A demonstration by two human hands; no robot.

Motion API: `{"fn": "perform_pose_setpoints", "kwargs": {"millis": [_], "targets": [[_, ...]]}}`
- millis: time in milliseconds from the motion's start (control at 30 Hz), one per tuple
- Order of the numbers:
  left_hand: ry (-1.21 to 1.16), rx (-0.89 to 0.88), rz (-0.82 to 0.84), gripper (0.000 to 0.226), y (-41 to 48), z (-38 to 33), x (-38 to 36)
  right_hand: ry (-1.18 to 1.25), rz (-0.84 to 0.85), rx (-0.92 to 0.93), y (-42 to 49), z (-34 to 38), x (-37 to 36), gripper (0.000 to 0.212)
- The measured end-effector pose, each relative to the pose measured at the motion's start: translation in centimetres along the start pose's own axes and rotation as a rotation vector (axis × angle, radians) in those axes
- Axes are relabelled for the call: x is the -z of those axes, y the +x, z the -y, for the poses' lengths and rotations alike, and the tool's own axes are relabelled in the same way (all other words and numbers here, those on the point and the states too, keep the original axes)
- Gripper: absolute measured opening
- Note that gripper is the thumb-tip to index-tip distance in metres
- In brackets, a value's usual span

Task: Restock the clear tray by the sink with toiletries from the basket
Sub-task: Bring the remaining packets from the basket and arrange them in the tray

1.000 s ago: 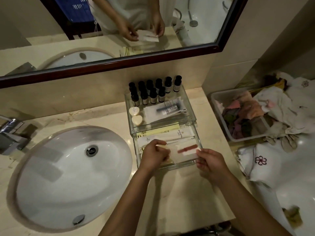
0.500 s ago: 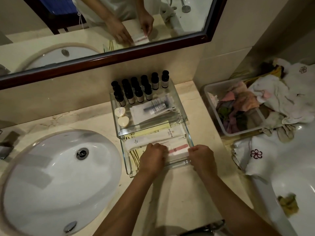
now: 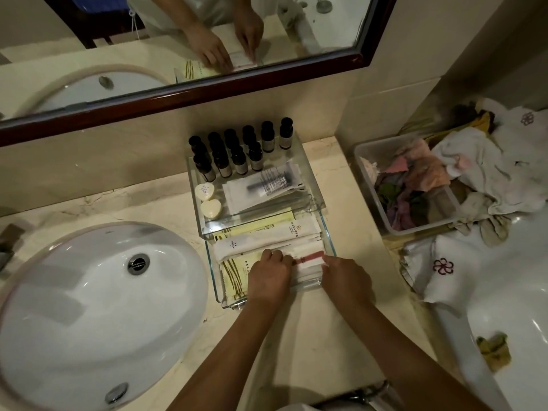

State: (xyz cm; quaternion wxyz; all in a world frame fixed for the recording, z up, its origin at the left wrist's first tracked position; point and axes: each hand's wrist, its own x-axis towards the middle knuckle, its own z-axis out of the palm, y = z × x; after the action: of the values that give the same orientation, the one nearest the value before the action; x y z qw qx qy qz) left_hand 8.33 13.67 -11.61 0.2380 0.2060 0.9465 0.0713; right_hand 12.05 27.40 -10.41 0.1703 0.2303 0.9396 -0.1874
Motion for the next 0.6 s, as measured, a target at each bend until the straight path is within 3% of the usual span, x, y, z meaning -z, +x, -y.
{"fn": "perform_pose_setpoints", "kwargs": {"millis": [233,600], "targets": [[-0.056,0.028,-0.05,0.037,0.7,-0.5,0.2,-0.001,-0.015,-0.016,0.3,0.9,-0.2,0.033],[-0.045,0.154,0.059,0.034,3.0,-2.3,0.9,0.074,0.024,-0.06,0.7,1.1,-0.5,0.032]]}}
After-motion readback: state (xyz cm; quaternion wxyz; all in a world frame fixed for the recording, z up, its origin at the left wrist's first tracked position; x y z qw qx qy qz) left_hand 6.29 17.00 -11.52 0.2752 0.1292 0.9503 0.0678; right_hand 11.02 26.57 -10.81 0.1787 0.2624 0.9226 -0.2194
